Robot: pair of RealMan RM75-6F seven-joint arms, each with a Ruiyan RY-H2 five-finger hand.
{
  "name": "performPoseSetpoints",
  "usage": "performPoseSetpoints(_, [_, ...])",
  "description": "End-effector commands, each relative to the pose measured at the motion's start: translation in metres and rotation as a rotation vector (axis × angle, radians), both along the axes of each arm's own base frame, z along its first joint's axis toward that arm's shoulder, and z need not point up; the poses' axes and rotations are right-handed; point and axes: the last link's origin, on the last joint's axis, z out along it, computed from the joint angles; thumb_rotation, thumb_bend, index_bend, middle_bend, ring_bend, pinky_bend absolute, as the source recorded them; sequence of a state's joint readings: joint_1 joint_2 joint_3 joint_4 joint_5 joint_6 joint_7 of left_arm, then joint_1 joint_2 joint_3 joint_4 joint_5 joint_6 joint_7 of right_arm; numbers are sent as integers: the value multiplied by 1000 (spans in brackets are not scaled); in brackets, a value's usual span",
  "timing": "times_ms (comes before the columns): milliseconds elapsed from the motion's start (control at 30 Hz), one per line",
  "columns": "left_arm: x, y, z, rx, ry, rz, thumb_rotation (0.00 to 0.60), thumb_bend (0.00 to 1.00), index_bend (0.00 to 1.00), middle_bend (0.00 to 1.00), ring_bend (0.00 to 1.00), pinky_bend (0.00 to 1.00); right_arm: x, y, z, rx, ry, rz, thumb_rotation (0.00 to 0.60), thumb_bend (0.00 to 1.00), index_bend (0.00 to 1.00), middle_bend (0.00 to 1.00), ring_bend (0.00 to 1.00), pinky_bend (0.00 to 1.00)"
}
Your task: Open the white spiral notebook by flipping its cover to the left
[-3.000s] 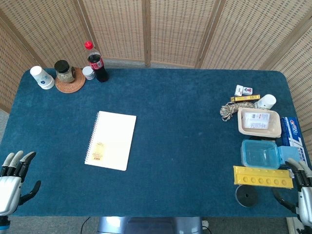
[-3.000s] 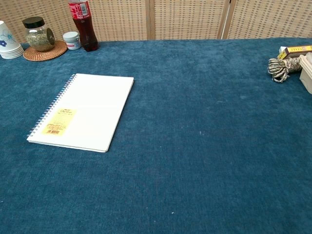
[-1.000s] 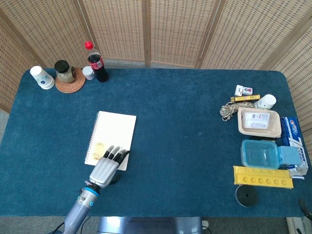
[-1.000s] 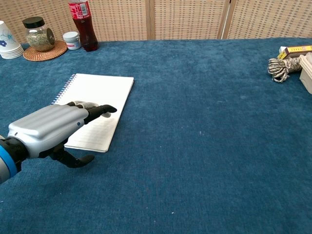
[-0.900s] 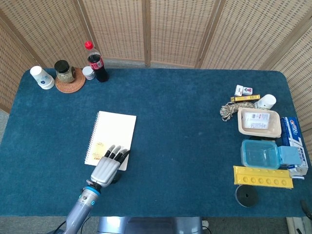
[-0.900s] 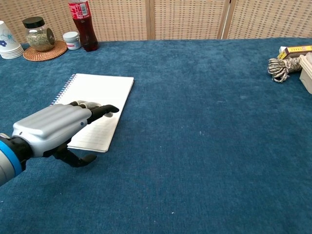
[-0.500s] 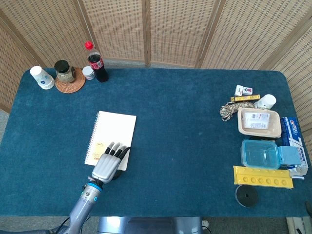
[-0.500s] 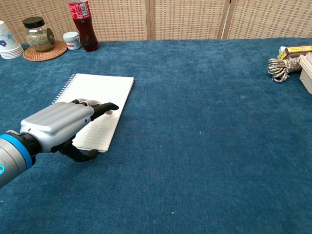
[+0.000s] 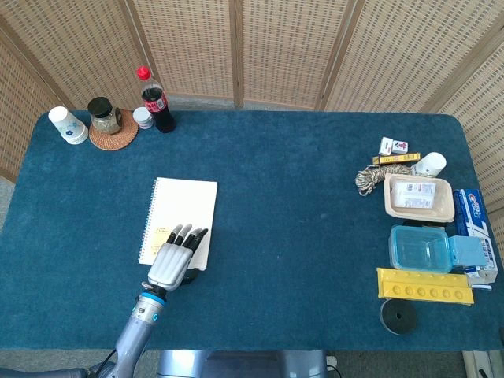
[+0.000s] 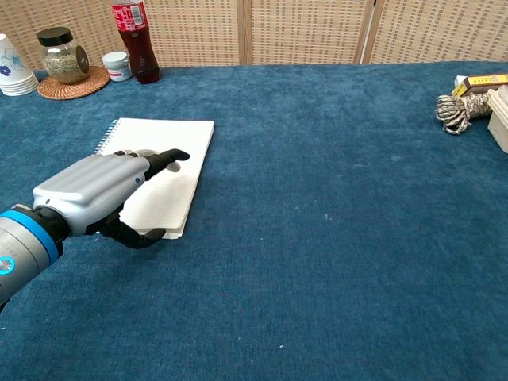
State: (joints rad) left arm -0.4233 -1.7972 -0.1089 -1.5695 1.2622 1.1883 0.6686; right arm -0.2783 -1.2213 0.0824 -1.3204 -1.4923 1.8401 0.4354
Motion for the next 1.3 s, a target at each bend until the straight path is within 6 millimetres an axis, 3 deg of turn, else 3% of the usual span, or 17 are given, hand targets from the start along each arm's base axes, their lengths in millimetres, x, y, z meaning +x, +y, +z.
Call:
performPoseSetpoints(33, [0,0,2,31,-29,4,600,304,66,186,96,94,0,1,1,-5,0,-1,600,260,150,178,105,166])
performPoseSetpoints(567, [-17,0,31,271,-304,125,600,308,5,164,67,96,0,5,7,-33,10,14,600,260,150,178,106,166])
performPoseSetpoints(967, [-34,-3,55,345,-486,246,600,327,0,154,44,100,2,4,7,-35,12,27,600,260,150,178,105,166])
performPoseSetpoints(1200, [-54,-8,77,417,-618,323,600,327,0,153,35,105,2,2,8,-38,12,34,600,259,150,178,105,166])
performPoseSetpoints(1300, [-79,-16,100,513,-603,366,600,326,0,151,29,105,3,1,8,-40,10,41,600,260,150,178,106,166])
